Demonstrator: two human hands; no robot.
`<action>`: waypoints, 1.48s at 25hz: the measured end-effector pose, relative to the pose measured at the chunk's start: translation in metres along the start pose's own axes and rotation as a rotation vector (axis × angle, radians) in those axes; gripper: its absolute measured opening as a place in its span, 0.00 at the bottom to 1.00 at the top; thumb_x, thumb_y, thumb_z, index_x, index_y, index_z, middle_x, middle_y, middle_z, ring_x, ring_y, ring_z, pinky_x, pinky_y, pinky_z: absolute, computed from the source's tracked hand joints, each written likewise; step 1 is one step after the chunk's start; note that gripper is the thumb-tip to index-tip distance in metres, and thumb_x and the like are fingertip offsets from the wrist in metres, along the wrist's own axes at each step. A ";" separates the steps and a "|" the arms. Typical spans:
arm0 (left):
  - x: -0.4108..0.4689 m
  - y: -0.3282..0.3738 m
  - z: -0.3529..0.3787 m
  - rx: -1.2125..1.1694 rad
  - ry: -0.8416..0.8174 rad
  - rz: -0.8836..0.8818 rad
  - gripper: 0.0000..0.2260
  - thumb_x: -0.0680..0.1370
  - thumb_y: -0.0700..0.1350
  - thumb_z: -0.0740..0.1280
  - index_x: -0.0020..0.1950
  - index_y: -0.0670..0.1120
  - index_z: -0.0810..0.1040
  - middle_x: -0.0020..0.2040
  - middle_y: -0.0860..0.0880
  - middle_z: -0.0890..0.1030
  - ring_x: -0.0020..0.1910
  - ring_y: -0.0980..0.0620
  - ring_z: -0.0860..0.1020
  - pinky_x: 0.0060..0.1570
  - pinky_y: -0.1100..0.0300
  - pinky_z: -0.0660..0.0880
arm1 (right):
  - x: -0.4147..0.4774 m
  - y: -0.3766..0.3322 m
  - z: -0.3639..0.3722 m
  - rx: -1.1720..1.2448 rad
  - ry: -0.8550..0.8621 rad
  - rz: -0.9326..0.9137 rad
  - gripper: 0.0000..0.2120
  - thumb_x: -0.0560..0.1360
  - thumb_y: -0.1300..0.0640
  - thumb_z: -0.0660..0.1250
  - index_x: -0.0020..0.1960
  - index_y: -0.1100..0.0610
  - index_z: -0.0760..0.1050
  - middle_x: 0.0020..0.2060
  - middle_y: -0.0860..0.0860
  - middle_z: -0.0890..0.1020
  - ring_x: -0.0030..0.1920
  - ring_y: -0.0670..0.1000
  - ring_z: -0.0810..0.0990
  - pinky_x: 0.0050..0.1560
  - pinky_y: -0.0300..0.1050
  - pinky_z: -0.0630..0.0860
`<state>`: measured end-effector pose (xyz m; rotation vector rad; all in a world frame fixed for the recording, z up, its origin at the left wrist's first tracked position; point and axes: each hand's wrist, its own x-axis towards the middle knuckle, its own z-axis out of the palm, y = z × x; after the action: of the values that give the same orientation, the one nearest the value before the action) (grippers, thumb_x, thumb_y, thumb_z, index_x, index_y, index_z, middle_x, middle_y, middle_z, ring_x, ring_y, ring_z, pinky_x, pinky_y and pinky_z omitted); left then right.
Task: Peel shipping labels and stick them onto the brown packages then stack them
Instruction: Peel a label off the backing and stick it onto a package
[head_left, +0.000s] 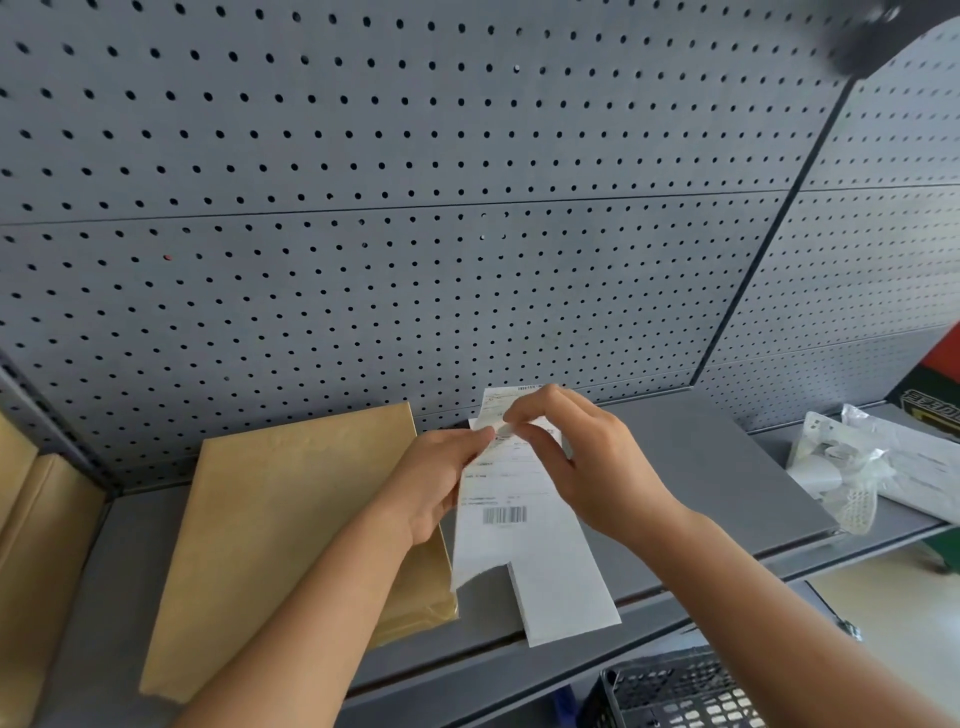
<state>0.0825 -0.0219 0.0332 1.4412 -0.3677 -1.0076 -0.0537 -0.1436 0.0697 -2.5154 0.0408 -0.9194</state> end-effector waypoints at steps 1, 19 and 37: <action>0.000 -0.001 0.002 -0.013 0.015 -0.013 0.10 0.82 0.46 0.68 0.42 0.43 0.82 0.34 0.47 0.85 0.33 0.49 0.83 0.34 0.57 0.78 | 0.000 -0.003 -0.004 0.004 0.010 -0.015 0.06 0.81 0.59 0.64 0.55 0.50 0.75 0.49 0.44 0.82 0.48 0.50 0.81 0.45 0.51 0.80; 0.029 -0.043 0.035 0.457 0.245 -0.099 0.14 0.81 0.40 0.60 0.60 0.33 0.78 0.40 0.39 0.81 0.27 0.44 0.78 0.29 0.56 0.77 | 0.030 -0.057 -0.087 -0.036 0.262 -0.246 0.11 0.78 0.75 0.63 0.55 0.66 0.79 0.46 0.55 0.81 0.46 0.61 0.79 0.46 0.55 0.75; -0.111 0.044 -0.021 0.227 0.068 0.672 0.19 0.78 0.60 0.66 0.56 0.47 0.85 0.52 0.47 0.87 0.52 0.49 0.84 0.53 0.56 0.80 | 0.044 -0.072 -0.051 0.015 0.096 -0.228 0.11 0.80 0.68 0.63 0.59 0.59 0.79 0.48 0.51 0.80 0.48 0.57 0.77 0.47 0.52 0.75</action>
<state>0.0508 0.0668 0.1095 1.3988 -0.8686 -0.3782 -0.0602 -0.1080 0.1608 -2.4962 -0.2266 -1.1244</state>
